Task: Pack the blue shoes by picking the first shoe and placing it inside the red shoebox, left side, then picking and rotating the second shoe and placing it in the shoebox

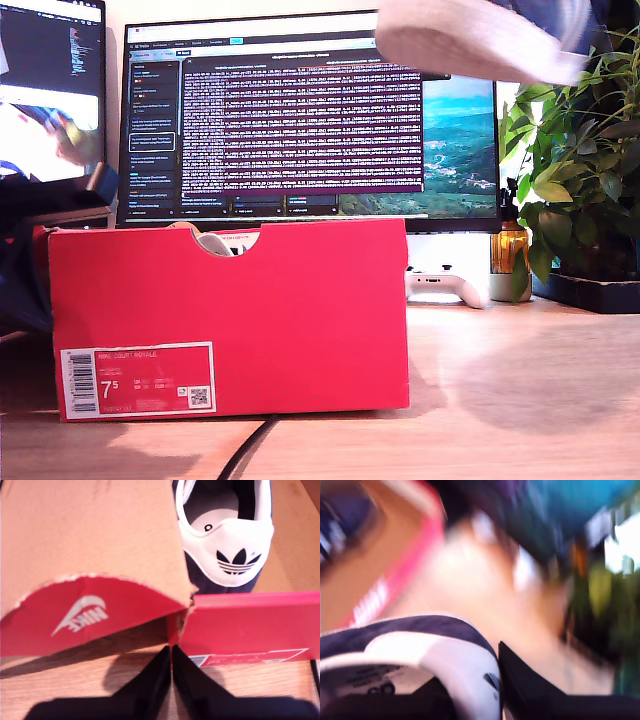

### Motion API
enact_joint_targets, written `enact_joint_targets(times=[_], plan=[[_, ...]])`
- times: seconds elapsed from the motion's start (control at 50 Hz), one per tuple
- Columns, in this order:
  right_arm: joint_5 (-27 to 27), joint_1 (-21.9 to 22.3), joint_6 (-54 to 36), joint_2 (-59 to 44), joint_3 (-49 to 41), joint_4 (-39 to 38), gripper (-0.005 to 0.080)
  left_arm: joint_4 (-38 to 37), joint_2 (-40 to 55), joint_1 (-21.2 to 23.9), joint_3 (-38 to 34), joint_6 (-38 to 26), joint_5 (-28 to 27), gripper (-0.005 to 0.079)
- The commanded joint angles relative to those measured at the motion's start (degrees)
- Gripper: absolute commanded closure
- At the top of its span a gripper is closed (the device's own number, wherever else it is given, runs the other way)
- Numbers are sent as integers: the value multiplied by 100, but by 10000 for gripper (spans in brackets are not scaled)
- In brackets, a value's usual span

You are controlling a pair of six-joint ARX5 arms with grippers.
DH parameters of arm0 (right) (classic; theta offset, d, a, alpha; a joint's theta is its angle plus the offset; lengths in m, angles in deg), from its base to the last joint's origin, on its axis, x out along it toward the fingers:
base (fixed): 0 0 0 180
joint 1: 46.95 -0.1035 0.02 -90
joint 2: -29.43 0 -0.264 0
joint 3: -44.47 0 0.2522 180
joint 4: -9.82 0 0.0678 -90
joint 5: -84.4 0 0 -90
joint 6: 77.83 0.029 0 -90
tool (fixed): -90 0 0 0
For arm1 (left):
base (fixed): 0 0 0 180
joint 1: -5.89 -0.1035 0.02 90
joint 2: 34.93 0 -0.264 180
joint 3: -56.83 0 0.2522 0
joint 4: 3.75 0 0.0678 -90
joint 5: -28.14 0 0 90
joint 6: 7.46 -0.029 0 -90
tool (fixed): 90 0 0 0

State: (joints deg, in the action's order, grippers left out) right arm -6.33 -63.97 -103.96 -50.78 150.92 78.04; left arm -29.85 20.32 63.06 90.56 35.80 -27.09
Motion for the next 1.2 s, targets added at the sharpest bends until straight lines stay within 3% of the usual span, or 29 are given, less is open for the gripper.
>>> enact_joint_targets(times=[0.0, 0.38, 0.56, 1.18], plan=[[-160, -166, 11, -39, 168, -413, 765, 22, 26, -7, -94, -22, 13, 762], [-162, -835, -413, -1040, 647, -1604, 765, 22, 26, -4, -94, -22, 13, 762], [149, -1062, -866, -1547, 953, -2155, 765, 20, 26, -4, -94, -24, 13, 762], [354, -1305, -1333, -2632, 1021, -2721, 765, 22, 26, -4, -94, -22, 13, 762]])
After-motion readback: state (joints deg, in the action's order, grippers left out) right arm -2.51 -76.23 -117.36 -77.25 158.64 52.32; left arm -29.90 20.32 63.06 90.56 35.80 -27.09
